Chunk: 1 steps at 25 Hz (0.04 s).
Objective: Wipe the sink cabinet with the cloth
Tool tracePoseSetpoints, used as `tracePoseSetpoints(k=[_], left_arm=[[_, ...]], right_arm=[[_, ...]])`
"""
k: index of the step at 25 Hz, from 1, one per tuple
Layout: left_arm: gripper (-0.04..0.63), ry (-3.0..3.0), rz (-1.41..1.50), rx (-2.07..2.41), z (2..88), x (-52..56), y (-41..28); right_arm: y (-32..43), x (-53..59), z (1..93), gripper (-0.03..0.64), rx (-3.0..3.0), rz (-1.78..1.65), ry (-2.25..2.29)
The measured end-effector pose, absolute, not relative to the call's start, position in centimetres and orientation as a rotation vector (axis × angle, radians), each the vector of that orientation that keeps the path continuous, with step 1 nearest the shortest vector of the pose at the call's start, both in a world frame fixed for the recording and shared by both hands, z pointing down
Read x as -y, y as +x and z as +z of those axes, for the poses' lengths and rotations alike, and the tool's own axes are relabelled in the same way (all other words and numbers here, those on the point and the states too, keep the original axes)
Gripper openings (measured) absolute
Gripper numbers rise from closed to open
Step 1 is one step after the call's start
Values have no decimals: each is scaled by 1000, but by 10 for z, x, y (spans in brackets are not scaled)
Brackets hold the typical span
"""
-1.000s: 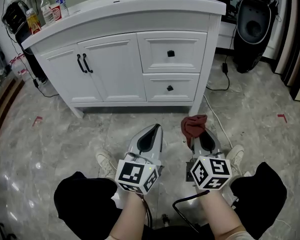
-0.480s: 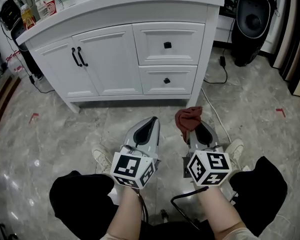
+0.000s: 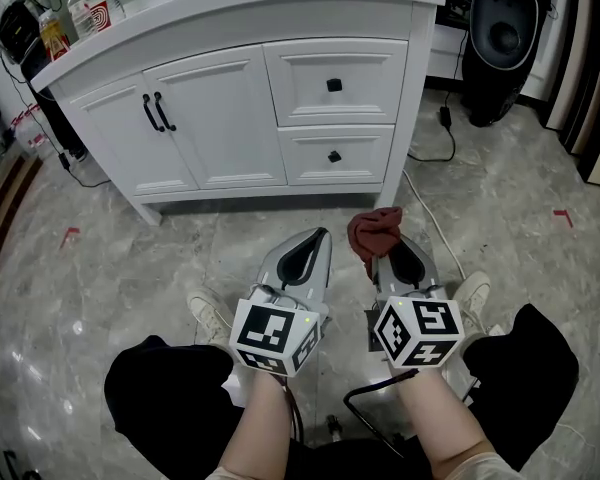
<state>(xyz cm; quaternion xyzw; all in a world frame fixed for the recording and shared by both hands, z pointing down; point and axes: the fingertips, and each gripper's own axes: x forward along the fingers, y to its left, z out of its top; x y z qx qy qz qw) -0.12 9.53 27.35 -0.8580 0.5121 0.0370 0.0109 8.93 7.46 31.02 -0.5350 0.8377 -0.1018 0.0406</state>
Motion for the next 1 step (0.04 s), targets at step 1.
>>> tracePoseSetpoints(k=[1], left_arm=[[0, -2679, 117, -1595, 273, -96, 0]], right_arm=[[89, -75, 310, 87, -2567, -312, -1638]])
